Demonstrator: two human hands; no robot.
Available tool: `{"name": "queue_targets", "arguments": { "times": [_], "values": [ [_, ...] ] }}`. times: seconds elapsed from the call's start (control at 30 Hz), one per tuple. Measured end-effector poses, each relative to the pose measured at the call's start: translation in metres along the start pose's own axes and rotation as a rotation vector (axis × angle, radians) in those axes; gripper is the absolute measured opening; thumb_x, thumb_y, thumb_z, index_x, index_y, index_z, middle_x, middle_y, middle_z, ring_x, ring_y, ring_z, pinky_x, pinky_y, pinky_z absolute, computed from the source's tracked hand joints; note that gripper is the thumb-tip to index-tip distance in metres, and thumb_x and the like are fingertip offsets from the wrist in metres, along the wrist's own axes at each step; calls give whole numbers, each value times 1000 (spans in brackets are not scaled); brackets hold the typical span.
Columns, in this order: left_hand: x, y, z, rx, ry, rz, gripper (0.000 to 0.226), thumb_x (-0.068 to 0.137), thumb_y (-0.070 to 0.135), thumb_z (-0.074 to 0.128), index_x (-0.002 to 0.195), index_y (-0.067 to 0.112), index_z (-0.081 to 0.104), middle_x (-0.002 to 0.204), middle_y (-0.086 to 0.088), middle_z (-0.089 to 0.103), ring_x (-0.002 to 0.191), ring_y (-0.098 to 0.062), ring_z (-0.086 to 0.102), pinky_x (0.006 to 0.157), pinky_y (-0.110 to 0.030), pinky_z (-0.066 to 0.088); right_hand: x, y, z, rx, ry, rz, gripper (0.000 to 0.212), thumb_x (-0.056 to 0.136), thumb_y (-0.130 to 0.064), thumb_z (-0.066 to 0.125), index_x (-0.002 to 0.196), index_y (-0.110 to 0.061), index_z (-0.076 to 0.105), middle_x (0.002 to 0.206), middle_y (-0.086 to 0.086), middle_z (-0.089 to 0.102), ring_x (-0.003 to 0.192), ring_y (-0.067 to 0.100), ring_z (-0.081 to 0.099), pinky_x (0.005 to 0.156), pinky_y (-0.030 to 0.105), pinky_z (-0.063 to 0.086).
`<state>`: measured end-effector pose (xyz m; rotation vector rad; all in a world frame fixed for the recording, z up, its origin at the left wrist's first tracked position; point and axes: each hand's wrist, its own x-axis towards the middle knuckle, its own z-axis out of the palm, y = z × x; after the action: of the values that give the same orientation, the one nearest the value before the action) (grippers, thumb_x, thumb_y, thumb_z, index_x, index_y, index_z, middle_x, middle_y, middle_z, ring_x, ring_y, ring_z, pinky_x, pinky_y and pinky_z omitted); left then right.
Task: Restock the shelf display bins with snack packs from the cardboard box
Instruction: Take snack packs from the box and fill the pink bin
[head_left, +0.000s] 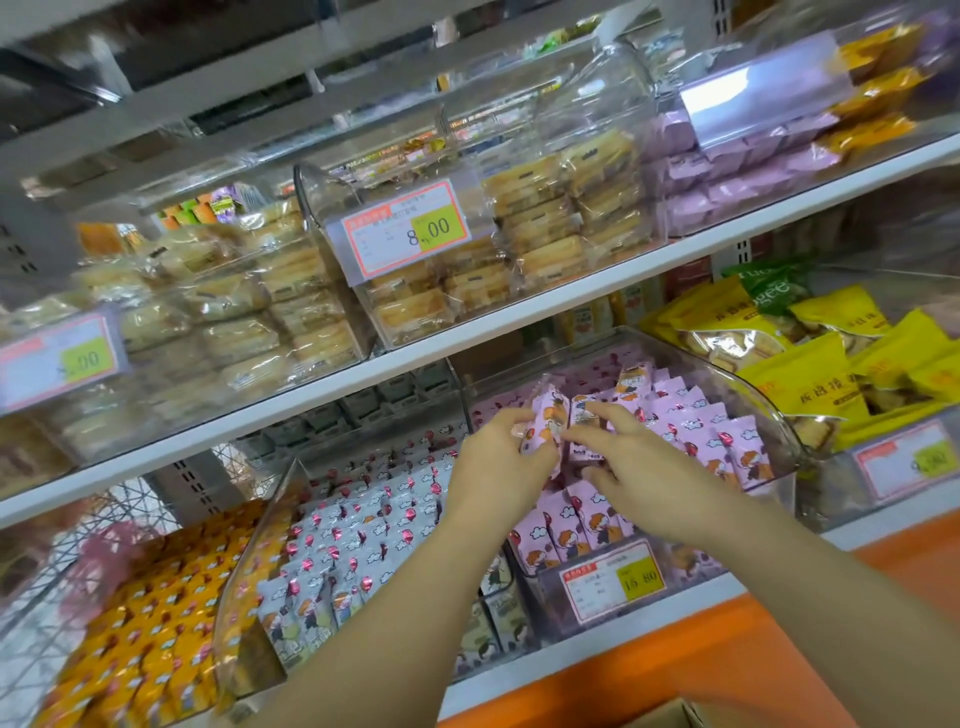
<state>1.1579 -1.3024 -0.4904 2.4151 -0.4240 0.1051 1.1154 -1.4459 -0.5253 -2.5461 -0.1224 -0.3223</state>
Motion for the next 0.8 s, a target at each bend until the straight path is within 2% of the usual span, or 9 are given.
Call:
{"name": "queue_targets", "arguments": {
  "times": [0.13, 0.23, 0.4, 0.47, 0.53, 0.57, 0.67, 0.73, 0.8],
  "values": [
    [-4, -4, -11, -175, 58, -21, 28, 91, 29, 56, 119, 29, 52, 105, -2, 64, 72, -11, 64, 65, -31, 58, 2, -2, 5, 14, 100, 16, 32, 95, -30, 55, 126, -26, 49, 148, -4, 25, 100, 18, 57, 80, 25, 42],
    [-8, -6, -19, -279, 92, -2, 28, 94, 22, 54, 121, 24, 53, 103, 1, 64, 75, -6, 63, 49, -10, 46, 4, -2, 7, 147, 295, 40, 20, 92, -27, 61, 109, -19, 55, 122, 0, 48, 86, 16, 53, 74, 27, 41],
    [-22, -4, -26, -417, 164, 11, 23, 95, 24, 54, 117, 28, 54, 108, 8, 64, 82, 0, 62, 52, -7, 42, -4, -3, -12, 310, 488, 65, 8, 89, -15, 59, 87, -19, 53, 89, 0, 54, 67, 10, 50, 55, 26, 35],
    [-28, 5, -22, -472, 174, 25, 24, 95, 26, 54, 119, 29, 54, 111, 8, 63, 88, -3, 62, 57, -9, 46, -13, 5, -26, 366, 532, 112, 13, 85, -11, 60, 80, -20, 52, 89, -2, 56, 64, 9, 51, 53, 26, 34],
    [-31, 18, -16, -485, 190, 41, 24, 95, 29, 55, 118, 31, 55, 109, 8, 63, 91, -13, 63, 70, -25, 54, -24, 18, -41, 466, 538, 159, 16, 83, -9, 62, 78, -21, 52, 83, 0, 59, 58, 16, 50, 50, 25, 34],
    [-31, 24, -12, -475, 199, 52, 22, 94, 31, 55, 116, 33, 55, 106, 9, 62, 90, -13, 63, 73, -29, 54, -29, 26, -47, 524, 538, 171, 17, 83, -7, 62, 78, -20, 52, 77, 3, 59, 55, 19, 48, 47, 25, 34],
    [-32, 40, 1, -419, 228, 132, 22, 92, 35, 58, 113, 33, 54, 90, 14, 60, 66, 7, 55, 58, -11, 44, -42, 52, -61, 633, 590, 204, 20, 82, -1, 63, 77, -18, 54, 66, 7, 56, 45, 13, 45, 37, 18, 31],
    [-31, 48, 10, -369, 217, 170, 23, 91, 37, 59, 113, 31, 55, 78, 8, 59, 54, 2, 49, 52, -12, 40, -46, 65, -66, 674, 617, 213, 24, 81, -1, 66, 73, -20, 53, 67, 10, 56, 43, 11, 43, 41, 21, 31],
    [-30, 57, 21, -301, 161, 182, 23, 91, 39, 58, 113, 31, 54, 78, 7, 62, 56, -3, 51, 51, -13, 40, -48, 73, -68, 664, 609, 184, 28, 79, 0, 69, 71, -22, 53, 73, 10, 58, 53, 18, 44, 52, 28, 35]
  ]
}}
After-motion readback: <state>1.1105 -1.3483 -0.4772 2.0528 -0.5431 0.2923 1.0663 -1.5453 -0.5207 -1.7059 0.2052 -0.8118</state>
